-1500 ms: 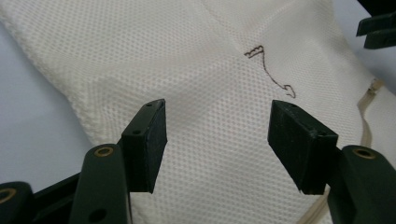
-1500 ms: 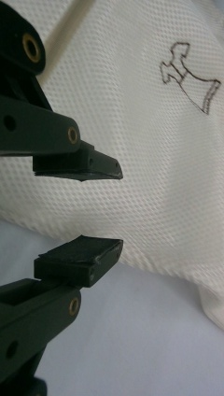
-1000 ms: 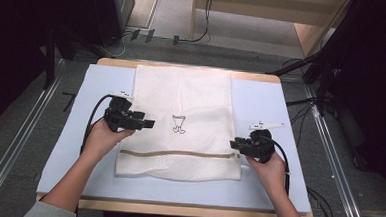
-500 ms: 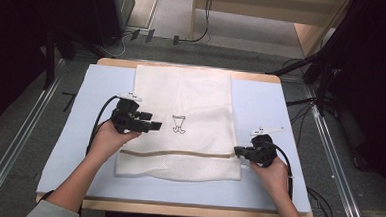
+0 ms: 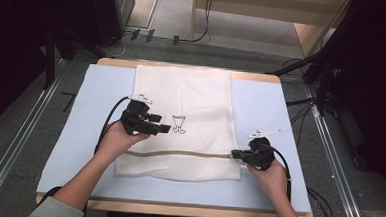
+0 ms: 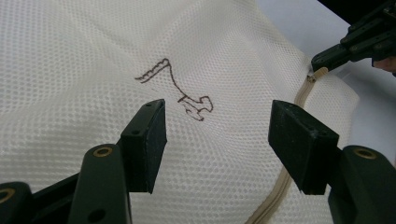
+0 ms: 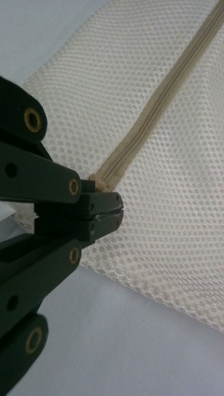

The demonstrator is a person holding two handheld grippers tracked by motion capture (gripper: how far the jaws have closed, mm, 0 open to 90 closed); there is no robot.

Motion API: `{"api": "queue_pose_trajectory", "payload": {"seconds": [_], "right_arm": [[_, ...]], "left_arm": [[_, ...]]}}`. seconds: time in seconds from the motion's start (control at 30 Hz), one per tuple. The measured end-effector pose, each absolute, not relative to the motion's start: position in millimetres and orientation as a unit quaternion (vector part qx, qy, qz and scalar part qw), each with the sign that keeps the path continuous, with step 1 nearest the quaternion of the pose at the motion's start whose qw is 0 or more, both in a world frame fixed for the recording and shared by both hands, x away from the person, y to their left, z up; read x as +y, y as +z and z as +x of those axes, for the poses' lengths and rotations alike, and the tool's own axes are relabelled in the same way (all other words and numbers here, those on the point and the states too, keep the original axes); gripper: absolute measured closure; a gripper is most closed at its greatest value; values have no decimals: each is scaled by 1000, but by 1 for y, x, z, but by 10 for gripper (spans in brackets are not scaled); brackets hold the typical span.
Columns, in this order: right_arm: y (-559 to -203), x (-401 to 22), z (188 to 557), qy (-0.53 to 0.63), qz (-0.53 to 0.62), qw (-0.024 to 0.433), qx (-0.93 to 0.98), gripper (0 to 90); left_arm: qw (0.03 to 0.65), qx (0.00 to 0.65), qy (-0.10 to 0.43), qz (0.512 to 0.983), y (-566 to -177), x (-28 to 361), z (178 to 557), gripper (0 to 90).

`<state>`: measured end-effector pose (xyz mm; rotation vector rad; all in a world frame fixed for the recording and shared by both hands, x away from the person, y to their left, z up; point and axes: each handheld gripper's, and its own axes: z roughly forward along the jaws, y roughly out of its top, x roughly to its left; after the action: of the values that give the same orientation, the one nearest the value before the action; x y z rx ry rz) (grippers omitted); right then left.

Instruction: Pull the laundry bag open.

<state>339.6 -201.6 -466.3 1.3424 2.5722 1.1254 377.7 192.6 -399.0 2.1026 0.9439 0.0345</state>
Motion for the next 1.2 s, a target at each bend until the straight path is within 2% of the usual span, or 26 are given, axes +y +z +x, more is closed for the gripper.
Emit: {"api": "queue_pose_trajectory", "payload": {"seconds": [0.6, 0.93, 1.2], "right_arm": [[-463, -188, 337, 366, 412, 22, 834, 900], [-461, -198, 337, 352, 424, 40, 834, 900], [-469, -200, 339, 349, 422, 45, 836, 900]], "left_arm": [[401, 341, -12, 850, -405, 156, 371, 393], [398, 324, -21, 858, -410, 135, 363, 396], [394, 316, -36, 862, -415, 115, 360, 453]]}}
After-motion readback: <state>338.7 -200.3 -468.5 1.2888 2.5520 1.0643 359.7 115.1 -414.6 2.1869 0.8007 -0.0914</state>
